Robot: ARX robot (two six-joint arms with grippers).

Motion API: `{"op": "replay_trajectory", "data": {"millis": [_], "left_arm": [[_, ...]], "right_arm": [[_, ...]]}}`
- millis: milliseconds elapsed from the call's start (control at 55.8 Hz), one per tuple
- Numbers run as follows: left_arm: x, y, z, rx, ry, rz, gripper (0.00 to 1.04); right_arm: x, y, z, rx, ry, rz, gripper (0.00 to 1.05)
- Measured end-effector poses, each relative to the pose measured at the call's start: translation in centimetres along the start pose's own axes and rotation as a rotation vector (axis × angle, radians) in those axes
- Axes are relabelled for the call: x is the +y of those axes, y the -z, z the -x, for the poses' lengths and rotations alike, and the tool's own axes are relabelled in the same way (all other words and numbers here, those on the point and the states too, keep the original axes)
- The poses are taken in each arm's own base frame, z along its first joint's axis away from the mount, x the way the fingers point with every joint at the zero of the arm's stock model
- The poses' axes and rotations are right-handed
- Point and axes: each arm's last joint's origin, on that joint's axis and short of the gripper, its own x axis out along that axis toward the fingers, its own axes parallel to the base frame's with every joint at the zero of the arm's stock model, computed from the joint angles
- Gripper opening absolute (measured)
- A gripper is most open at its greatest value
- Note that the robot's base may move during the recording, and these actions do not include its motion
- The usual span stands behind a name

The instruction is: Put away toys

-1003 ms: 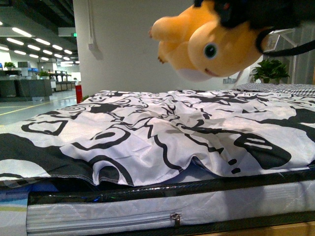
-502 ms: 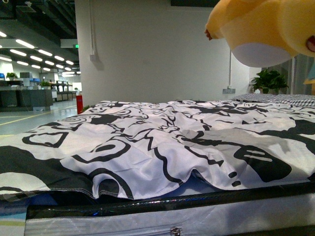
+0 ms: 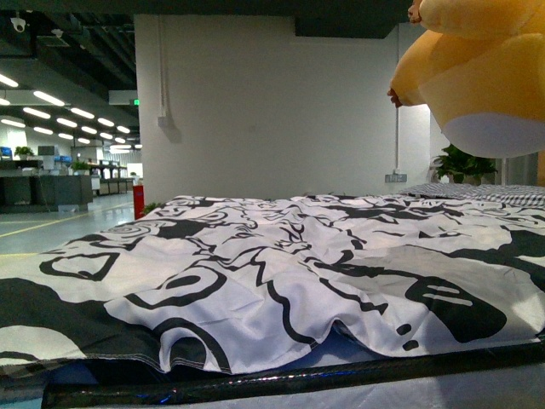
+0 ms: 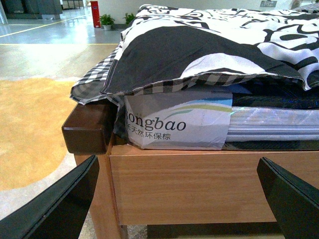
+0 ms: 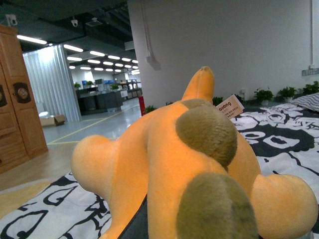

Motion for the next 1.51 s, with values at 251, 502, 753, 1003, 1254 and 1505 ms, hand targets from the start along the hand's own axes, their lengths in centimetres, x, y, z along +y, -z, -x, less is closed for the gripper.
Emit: {"op": "replay_trajectory", "data": {"millis": [251,502,753,1003,1254,1505], "left_arm": [[0.0,0.0,0.0,0.0,0.0,0.0,0.98],[0.0,0.0,0.0,0.0,0.001,0.0,0.98],[0.0,0.0,0.0,0.0,0.001,0.0,0.98],[0.0,0.0,0.0,0.0,0.001,0.0,0.98],[0.0,0.0,0.0,0.0,0.001,0.0,0.98],[0.0,0.0,0.0,0.0,0.001,0.0,0.98]], "right_arm": [[0.2,3.8,3.8,0.354,0.274,0.157,0.07],[0.1,9.4,9.4,0.376,0.264,0.192,0.07],[0.1,11.7,12.0,0.375,0.265,0.195,0.07],[0.1,13.4,14.0,0.39,0.267,0.194,0.07],[0.2,14.2,15.3,0.387,0.266,0.195,0.07],[0.2,14.7,16.2,0.386,0.266,0.197,0.07]]}}
